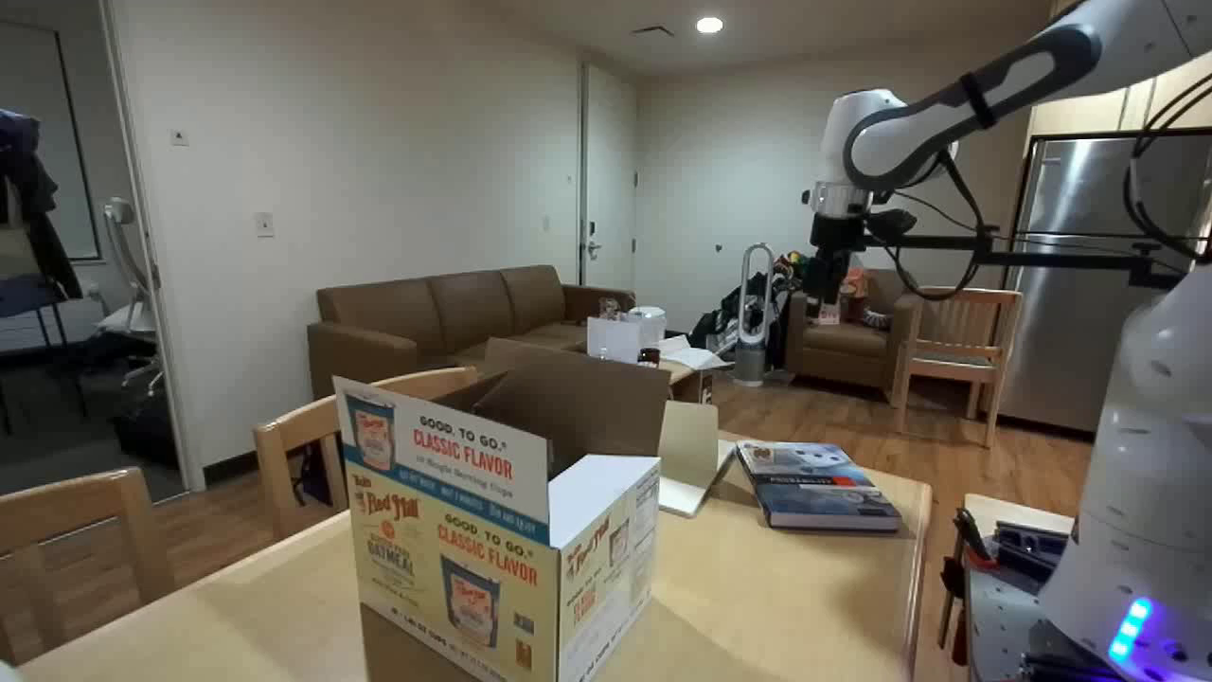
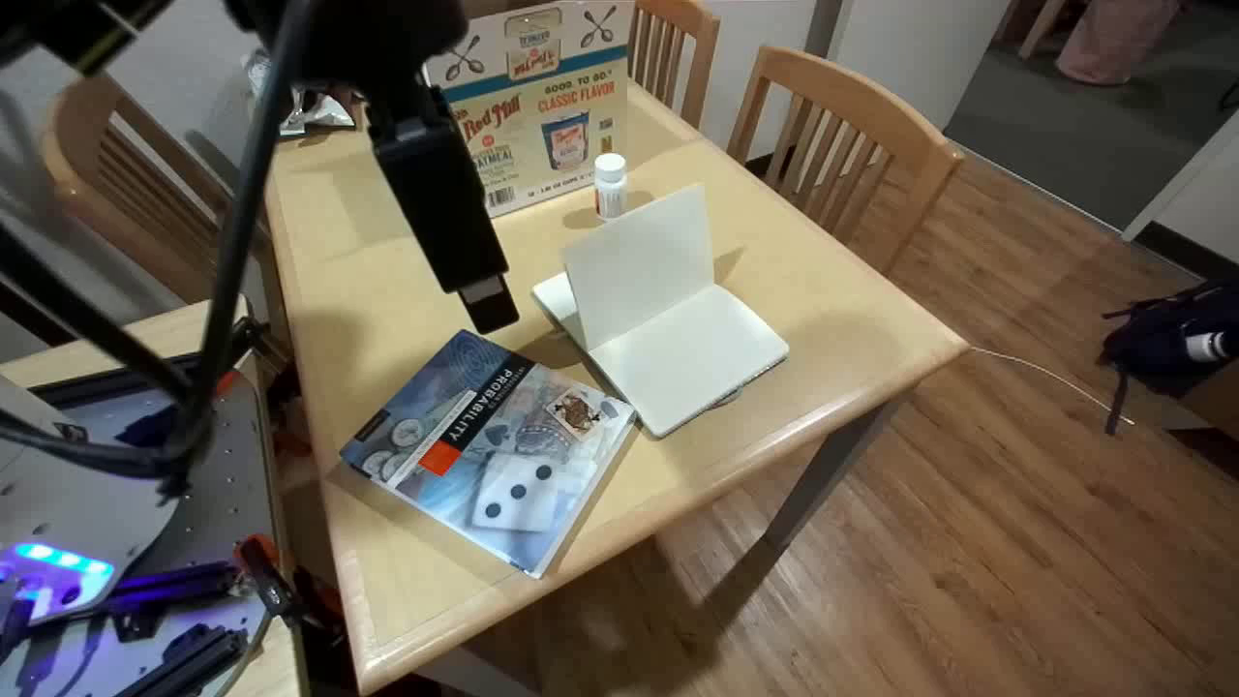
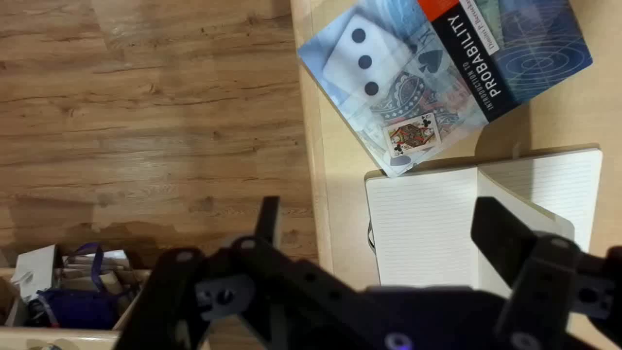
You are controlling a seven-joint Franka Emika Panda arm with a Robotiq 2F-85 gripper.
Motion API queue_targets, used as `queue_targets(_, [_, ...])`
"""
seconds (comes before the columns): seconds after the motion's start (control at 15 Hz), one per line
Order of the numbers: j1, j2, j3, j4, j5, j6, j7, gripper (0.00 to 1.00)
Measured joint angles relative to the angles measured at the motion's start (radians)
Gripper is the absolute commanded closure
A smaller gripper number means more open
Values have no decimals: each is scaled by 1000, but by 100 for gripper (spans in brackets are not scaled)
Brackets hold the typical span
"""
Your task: Open the book
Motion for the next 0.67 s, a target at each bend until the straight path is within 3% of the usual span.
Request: queue_targets(0.67, [-22,0,8,-4,-15,15,66,0])
